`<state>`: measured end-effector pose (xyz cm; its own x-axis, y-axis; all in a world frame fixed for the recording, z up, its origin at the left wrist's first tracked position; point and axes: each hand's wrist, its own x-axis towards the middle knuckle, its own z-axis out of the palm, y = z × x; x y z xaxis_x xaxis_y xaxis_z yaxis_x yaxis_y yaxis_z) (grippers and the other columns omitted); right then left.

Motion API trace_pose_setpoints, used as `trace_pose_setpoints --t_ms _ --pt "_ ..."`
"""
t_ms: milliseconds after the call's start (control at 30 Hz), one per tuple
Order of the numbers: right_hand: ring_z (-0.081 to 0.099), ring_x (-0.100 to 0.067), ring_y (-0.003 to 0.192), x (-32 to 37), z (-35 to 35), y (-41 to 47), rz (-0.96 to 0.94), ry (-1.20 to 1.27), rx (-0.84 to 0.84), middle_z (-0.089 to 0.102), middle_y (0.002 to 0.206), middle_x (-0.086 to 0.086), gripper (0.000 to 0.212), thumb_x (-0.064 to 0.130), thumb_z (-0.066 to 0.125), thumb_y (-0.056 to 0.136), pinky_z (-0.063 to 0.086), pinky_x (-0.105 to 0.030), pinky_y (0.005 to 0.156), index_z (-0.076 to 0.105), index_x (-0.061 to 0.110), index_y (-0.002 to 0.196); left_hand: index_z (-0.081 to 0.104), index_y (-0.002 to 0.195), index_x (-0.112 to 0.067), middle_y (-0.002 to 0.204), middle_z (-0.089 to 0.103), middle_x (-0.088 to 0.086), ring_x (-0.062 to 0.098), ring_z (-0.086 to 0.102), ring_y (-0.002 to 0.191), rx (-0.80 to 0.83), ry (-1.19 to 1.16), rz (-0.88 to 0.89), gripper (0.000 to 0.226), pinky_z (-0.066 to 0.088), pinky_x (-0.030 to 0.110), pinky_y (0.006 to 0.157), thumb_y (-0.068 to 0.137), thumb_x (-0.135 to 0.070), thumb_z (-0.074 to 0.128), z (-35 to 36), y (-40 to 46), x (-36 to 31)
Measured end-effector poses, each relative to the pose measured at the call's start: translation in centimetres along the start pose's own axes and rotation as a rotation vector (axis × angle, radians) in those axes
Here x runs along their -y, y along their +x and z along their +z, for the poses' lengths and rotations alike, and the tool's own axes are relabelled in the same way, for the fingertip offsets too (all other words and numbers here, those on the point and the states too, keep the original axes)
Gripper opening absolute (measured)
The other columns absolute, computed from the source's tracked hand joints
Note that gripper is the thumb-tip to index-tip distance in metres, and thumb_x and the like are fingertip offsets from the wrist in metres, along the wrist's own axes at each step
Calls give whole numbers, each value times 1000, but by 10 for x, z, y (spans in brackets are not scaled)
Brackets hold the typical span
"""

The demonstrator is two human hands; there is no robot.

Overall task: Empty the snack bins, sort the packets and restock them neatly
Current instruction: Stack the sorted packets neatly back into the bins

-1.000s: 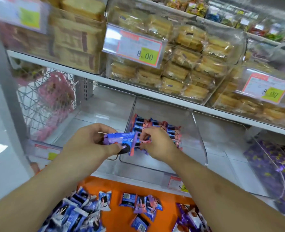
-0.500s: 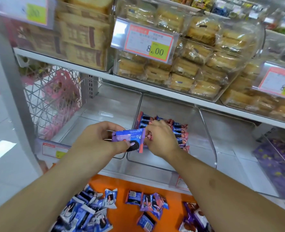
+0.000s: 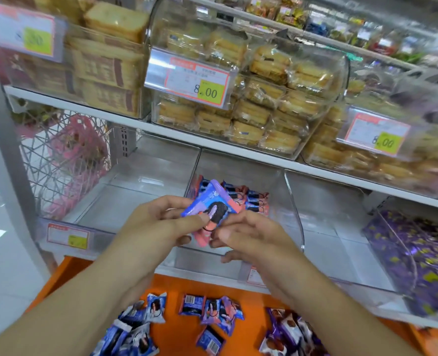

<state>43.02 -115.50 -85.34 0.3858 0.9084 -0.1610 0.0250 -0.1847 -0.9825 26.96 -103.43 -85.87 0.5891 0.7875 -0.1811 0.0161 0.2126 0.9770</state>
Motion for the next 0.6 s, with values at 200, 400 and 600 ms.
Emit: trace_pose_setpoints --t_ms 200,400,600 --pt "76 -31 98 0 -2 -9 -97 130 -202 76 106 -15 24 4 77 92 66 -47 78 67 6 114 75 97 -23 94 79 -6 6 74 87 -37 204 84 25 53 24 79 77 -30 89 23 -12 3" --pt "73 -15 74 -8 -24 8 -109 -170 -320 74 92 -7 21 8 78 92 60 -30 65 69 22 105 64 118 -42 117 60 -28 -13 54 102 -128 807 413 34 45 13 85 91 -24 74 -12 7 12" --pt "53 0 58 -32 -26 81 -130 -715 -175 64 78 2 22 -1 76 85 49 -20 61 68 18 91 40 156 -39 156 44 -18 4 46 137 -38 984 439 64 36 18 112 99 -23 65 -30 23 30"
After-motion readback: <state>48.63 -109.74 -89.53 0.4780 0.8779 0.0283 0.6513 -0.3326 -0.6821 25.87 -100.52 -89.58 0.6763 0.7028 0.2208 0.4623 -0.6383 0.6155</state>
